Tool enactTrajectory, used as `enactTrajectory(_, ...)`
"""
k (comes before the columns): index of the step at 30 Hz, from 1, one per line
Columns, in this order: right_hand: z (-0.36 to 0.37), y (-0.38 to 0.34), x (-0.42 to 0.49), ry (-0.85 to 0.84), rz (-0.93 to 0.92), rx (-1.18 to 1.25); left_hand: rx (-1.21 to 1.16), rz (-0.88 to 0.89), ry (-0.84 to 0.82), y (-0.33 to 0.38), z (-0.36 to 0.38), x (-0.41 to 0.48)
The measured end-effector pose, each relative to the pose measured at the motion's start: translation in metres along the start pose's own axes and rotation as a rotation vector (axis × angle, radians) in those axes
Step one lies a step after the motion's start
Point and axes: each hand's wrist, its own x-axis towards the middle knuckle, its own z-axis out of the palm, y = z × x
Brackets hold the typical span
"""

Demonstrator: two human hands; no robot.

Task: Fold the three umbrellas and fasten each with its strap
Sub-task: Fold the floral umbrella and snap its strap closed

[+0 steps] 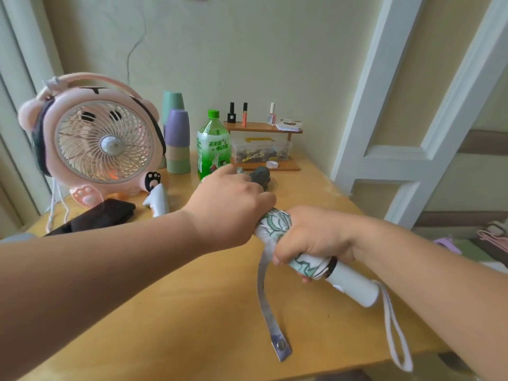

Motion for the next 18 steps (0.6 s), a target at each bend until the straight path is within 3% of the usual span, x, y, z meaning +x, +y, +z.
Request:
enactTrajectory(2,-0.001,0.000,0.000,0.033,-0.010,0.085,0.004,-0.034,0.159,-0.005,0.002,0.002)
enactTrajectory(3,-0.001,0.001,0.001,0.059,-0.014,0.140,0.000,-0.136,0.187,-0.011,0.006,0.001)
enactTrajectory(5,0.001,0.006,0.008,0.193,-0.015,0.214,-0.220,-0.515,0.175,-0.020,0.010,-0.003)
enactTrajectory(8,0.006,0.020,0.025,0.533,0.009,0.075,-1.223,-1.141,0.277,-0.014,0.004,-0.009)
enactTrajectory(9,0.009,0.024,0.030,0.609,0.021,-0.014,-1.554,-1.224,0.245,-0.005,0.002,-0.013)
enactTrajectory(10,0.013,0.026,0.037,0.646,0.023,-0.075,-1.765,-1.229,0.164,0.003,0.003,-0.013)
enactTrajectory(12,0.023,0.026,0.043,0.649,0.012,-0.106,-1.888,-1.145,-0.094,0.020,0.006,-0.002)
enactTrajectory(13,0.030,0.024,0.045,0.636,-0.002,-0.126,-1.901,-1.096,-0.119,0.026,0.009,0.000)
enactTrajectory(16,0.047,0.012,0.041,0.561,-0.145,-0.106,-2.199,-1.099,0.075,0.025,0.022,0.004)
enactTrajectory(18,0.053,0.005,0.031,0.419,-0.244,0.032,-2.452,-0.904,0.201,0.018,0.031,-0.004)
